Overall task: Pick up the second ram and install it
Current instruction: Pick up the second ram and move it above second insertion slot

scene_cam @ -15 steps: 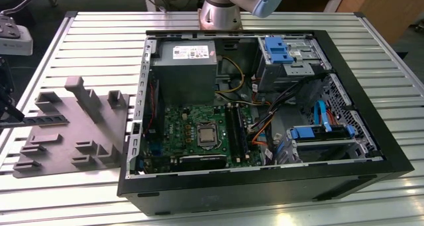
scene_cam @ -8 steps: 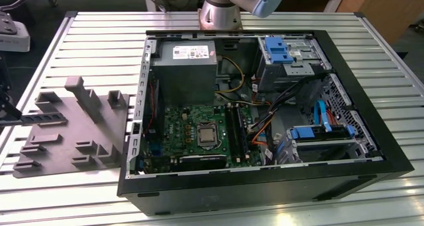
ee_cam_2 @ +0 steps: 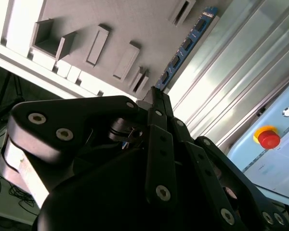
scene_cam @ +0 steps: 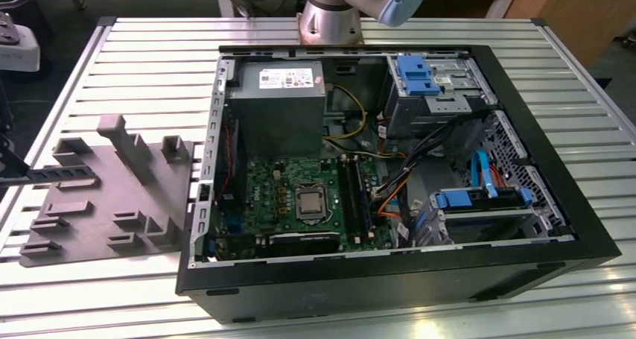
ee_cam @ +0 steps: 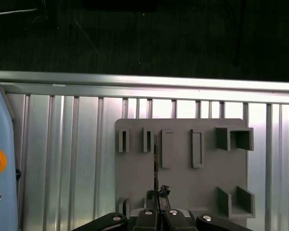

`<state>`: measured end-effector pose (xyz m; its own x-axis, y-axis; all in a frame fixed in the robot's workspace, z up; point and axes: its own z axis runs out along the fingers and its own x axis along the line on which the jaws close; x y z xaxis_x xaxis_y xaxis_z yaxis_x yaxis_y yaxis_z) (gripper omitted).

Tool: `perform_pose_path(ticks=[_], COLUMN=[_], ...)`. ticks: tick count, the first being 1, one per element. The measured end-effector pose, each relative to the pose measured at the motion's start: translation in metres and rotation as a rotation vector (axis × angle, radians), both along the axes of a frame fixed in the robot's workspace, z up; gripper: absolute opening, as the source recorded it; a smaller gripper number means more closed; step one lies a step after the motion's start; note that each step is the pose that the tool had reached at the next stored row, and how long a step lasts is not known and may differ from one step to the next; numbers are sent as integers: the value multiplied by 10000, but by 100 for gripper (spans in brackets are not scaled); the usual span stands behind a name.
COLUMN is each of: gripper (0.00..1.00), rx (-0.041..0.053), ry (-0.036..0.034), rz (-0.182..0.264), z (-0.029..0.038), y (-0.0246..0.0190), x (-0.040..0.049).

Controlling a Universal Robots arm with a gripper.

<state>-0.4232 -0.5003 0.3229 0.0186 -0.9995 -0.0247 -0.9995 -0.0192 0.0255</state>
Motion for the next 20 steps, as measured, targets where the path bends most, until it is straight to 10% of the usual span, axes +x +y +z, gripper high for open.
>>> perform_pose_path(ticks=[20], gripper=[11], rx=[1], ry=[-2], rz=[0], z=[114], y=[0], x=[0])
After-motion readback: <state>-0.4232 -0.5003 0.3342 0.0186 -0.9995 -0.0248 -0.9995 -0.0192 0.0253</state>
